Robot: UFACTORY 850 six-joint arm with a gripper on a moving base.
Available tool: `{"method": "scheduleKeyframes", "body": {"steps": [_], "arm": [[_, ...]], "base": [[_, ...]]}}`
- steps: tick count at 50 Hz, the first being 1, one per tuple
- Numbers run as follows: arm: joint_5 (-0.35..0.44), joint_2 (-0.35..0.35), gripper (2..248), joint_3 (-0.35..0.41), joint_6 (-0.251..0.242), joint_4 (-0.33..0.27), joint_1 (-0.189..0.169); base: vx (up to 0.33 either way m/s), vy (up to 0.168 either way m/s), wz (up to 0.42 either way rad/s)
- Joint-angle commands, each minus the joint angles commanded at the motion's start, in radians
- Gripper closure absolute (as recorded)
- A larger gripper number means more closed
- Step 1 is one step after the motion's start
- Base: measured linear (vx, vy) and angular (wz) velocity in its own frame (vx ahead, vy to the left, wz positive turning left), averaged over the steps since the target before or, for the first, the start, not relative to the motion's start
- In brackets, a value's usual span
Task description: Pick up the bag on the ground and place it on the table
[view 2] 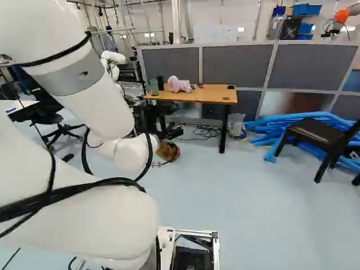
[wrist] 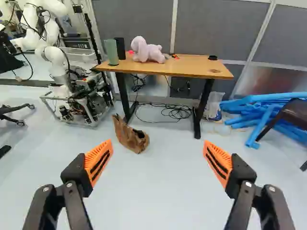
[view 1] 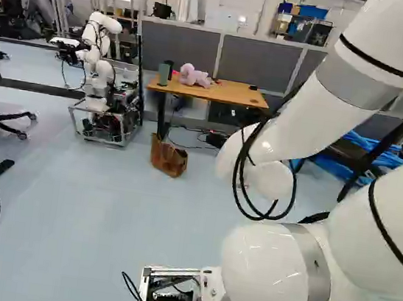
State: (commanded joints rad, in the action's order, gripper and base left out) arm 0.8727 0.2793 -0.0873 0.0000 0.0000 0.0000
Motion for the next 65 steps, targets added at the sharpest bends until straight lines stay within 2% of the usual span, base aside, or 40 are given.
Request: {"method": "scheduleKeyframes", "body": {"steps": [65], "arm": [[0.0,0.0,3,0.0,0.0,0.0,0.0]], "base": [[0.02,-0.005,-0.013]]}}
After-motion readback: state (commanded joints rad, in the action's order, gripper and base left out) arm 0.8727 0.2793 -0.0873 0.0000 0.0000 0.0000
